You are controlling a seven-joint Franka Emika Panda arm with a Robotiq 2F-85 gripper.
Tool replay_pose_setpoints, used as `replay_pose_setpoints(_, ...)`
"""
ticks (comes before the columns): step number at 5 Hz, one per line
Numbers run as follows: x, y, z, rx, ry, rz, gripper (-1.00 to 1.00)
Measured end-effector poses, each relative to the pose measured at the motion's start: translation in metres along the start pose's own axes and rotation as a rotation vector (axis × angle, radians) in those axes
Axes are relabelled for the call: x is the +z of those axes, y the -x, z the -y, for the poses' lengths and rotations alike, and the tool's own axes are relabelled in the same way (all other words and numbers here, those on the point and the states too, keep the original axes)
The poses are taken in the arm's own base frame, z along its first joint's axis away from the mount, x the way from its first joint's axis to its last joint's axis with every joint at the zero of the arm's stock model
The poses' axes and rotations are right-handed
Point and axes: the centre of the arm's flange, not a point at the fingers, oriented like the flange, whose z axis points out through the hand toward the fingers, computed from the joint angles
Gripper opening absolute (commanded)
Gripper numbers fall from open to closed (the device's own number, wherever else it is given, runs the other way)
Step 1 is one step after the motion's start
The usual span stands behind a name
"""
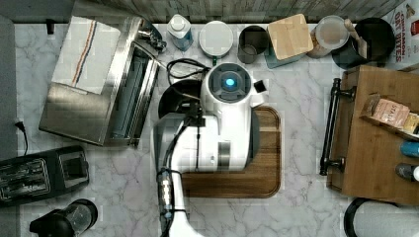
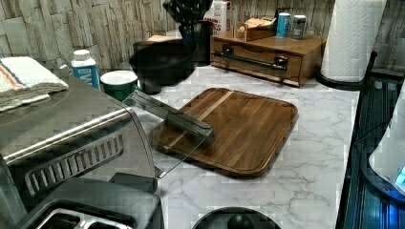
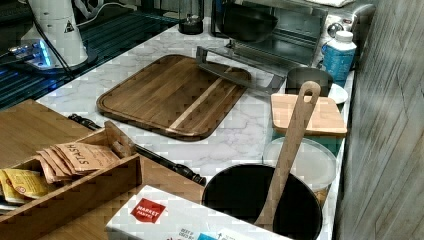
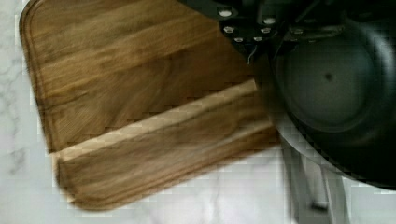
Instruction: Put the bowl in the oven.
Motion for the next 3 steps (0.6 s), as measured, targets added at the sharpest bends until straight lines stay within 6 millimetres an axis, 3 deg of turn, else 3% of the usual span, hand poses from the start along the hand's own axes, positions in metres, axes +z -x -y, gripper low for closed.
replay_pose_setpoints(2, 0.056, 0.017, 0.061, -0.183, 0.036, 0.058, -1.00)
replay_pose_setpoints(3, 0.073, 0.022, 0.085, -0.228, 0.015, 0.001, -1.00)
